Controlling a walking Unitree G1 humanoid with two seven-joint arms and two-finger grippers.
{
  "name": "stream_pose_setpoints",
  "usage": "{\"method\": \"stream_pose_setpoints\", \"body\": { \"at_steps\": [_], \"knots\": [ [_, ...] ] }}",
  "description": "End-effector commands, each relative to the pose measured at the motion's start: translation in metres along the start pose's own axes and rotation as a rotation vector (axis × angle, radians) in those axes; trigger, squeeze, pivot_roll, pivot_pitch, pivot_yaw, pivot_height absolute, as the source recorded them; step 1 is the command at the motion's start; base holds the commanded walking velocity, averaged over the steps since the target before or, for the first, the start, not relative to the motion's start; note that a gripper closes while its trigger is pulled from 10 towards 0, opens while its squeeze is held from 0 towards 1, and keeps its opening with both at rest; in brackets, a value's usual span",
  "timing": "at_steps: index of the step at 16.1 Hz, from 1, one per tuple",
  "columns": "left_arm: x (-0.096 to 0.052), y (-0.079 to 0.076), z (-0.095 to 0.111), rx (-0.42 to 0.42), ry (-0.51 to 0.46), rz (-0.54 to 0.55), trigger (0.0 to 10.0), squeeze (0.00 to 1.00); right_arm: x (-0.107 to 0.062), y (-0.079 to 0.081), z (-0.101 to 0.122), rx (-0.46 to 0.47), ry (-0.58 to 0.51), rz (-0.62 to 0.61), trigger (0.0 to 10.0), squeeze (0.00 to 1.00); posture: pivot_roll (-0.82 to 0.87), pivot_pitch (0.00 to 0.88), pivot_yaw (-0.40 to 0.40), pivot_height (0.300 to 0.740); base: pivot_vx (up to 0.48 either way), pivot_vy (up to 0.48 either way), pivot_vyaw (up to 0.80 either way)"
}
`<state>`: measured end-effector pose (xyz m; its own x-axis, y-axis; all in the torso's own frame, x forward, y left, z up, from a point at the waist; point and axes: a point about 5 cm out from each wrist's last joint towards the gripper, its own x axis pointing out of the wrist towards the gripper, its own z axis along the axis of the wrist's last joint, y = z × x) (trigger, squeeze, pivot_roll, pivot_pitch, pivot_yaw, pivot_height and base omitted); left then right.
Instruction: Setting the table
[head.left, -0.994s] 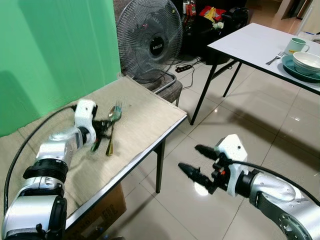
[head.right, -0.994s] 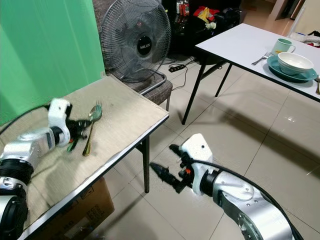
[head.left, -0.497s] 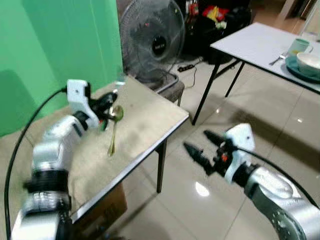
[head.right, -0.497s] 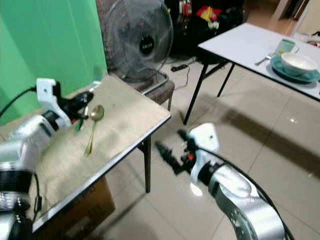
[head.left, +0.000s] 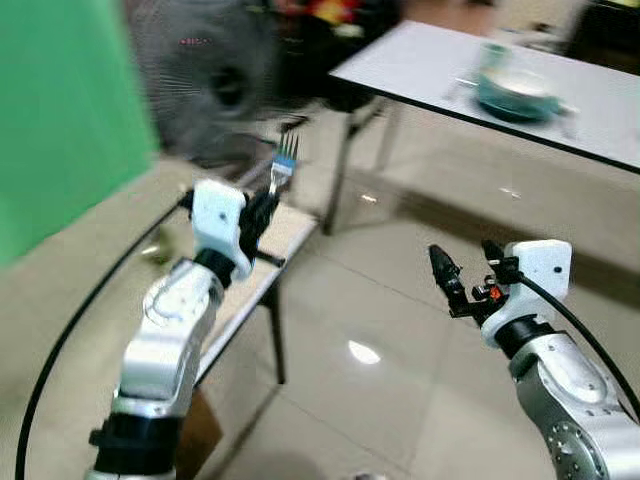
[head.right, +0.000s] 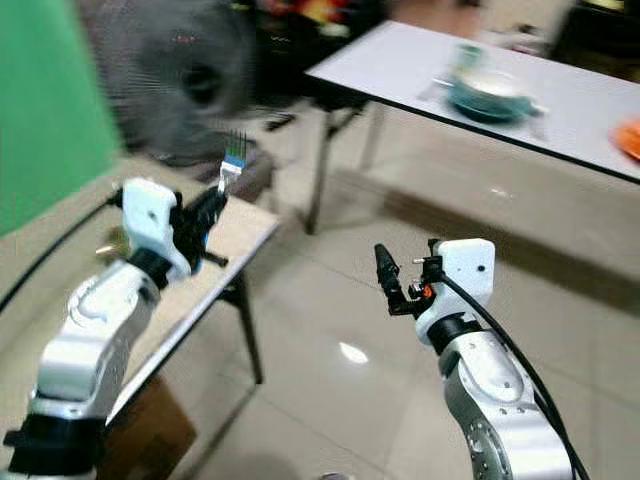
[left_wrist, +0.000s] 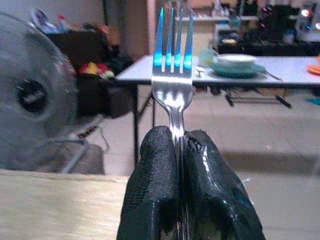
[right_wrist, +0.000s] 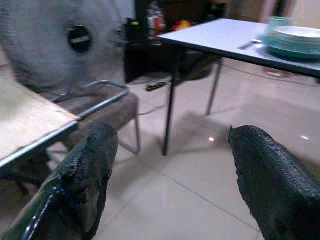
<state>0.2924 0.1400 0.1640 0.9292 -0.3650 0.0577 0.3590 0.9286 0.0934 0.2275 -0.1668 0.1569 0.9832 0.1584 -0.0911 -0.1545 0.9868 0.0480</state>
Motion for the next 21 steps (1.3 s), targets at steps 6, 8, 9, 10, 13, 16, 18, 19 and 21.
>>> {"method": "stream_pose_setpoints", "body": {
  "at_steps": [6, 8, 9, 10, 13, 16, 18, 19, 21],
  "knots": [
    [-0.007, -0.008, 0.003, 0.004, 0.019, 0.042, 10.0, 0.00, -0.005, -0.002, -0.008, 0.019, 0.024, -0.070, 10.0, 0.00, -0.17, 0.000, -0.034, 0.740, 0.000, 0.000, -0.76],
    [-0.007, -0.011, 0.004, 0.024, 0.020, 0.023, 10.0, 0.00, -0.006, -0.002, -0.010, 0.009, 0.027, -0.086, 10.0, 0.00, -0.17, 0.000, -0.031, 0.740, 0.000, 0.000, -0.37],
    [-0.007, -0.011, 0.005, 0.032, 0.023, 0.014, 10.0, 0.00, -0.006, -0.002, -0.010, -0.006, 0.028, -0.087, 10.0, 0.00, -0.17, 0.000, -0.031, 0.740, 0.240, 0.000, 0.00],
    [-0.006, -0.011, 0.005, 0.038, 0.026, 0.009, 10.0, 0.00, -0.007, -0.002, -0.011, 0.013, 0.033, -0.084, 10.0, 0.00, -0.17, 0.000, -0.031, 0.740, 0.240, 0.000, -0.41],
    [-0.006, -0.012, 0.005, 0.034, 0.026, -0.003, 10.0, 0.00, -0.008, -0.002, -0.009, 0.028, 0.015, -0.093, 10.0, 0.00, -0.18, 0.000, -0.022, 0.740, 0.252, 0.000, -0.78],
    [-0.005, -0.015, 0.005, 0.032, 0.028, -0.017, 10.0, 0.00, -0.010, -0.002, -0.009, 0.027, 0.009, -0.097, 10.0, 0.00, -0.18, 0.000, -0.021, 0.740, 0.266, 0.000, -0.78],
    [-0.005, -0.015, 0.005, 0.031, 0.029, -0.022, 10.0, 0.00, -0.010, -0.001, -0.010, 0.029, 0.009, -0.098, 10.0, 0.00, -0.18, 0.000, -0.018, 0.740, 0.281, 0.000, -0.78],
    [-0.005, -0.015, 0.005, 0.031, 0.029, -0.024, 10.0, 0.00, -0.010, -0.001, -0.009, 0.029, 0.007, -0.100, 10.0, 0.00, -0.18, 0.000, -0.017, 0.740, 0.285, 0.000, -0.78],
    [-0.004, -0.016, 0.005, 0.027, 0.029, -0.030, 10.0, 0.00, -0.011, -0.002, -0.009, 0.029, 0.004, -0.103, 10.0, 0.00, -0.18, 0.000, -0.015, 0.740, 0.294, 0.000, -0.78]
  ]
}}
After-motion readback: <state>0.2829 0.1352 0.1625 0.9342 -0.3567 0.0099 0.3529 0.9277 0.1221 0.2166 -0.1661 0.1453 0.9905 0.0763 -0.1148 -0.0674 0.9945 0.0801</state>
